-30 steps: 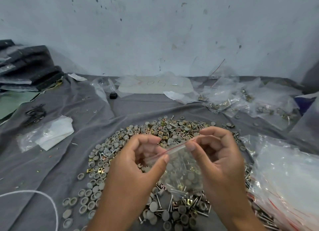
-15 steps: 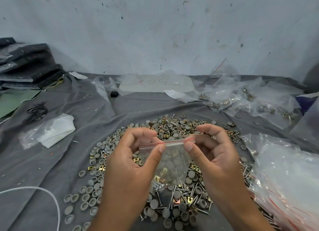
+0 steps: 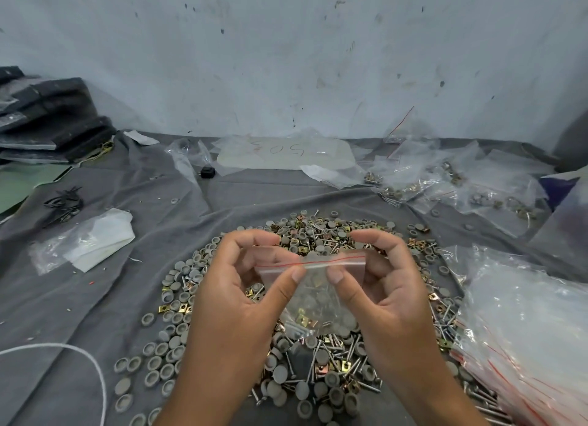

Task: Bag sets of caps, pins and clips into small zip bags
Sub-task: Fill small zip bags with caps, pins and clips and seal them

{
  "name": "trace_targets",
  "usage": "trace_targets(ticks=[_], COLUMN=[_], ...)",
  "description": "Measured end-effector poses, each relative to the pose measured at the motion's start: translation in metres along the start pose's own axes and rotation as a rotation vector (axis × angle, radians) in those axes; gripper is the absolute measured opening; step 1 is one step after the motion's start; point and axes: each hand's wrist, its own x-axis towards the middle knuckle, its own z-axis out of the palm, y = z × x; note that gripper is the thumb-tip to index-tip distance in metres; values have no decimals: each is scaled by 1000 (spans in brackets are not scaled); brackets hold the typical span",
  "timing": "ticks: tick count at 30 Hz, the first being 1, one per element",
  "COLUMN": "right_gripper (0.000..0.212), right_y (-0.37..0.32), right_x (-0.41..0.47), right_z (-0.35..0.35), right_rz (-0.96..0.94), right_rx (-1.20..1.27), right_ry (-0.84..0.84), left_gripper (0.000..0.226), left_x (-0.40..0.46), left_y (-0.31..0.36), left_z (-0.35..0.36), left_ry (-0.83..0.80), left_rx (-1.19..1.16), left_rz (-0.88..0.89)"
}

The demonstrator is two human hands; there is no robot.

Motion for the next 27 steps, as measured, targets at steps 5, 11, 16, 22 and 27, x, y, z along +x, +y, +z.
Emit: trace_targets(ticks=[5, 11, 16, 22, 27], right_gripper=[29, 35, 32, 27, 29], right_y=[0, -2, -2, -4, -6], right_x=[3, 1, 0, -1, -3], right_z=[-3, -4, -2, -2, -1], right_rz=[-11, 33, 22, 1, 3], right_rx=[55, 46, 16, 51, 23], right_ry=[62, 15, 33, 64, 34], left_gripper=[37, 29, 27, 40, 37], left_x=[4, 3, 2, 0, -1], left_y=[-5, -3, -2, 0, 2], left_z=[-4, -4, -4, 0, 0], left_ry=[14, 13, 12, -45, -38], left_rx=[-62, -53, -23, -47, -5], left_rz=[-40, -43, -45, -60, -39])
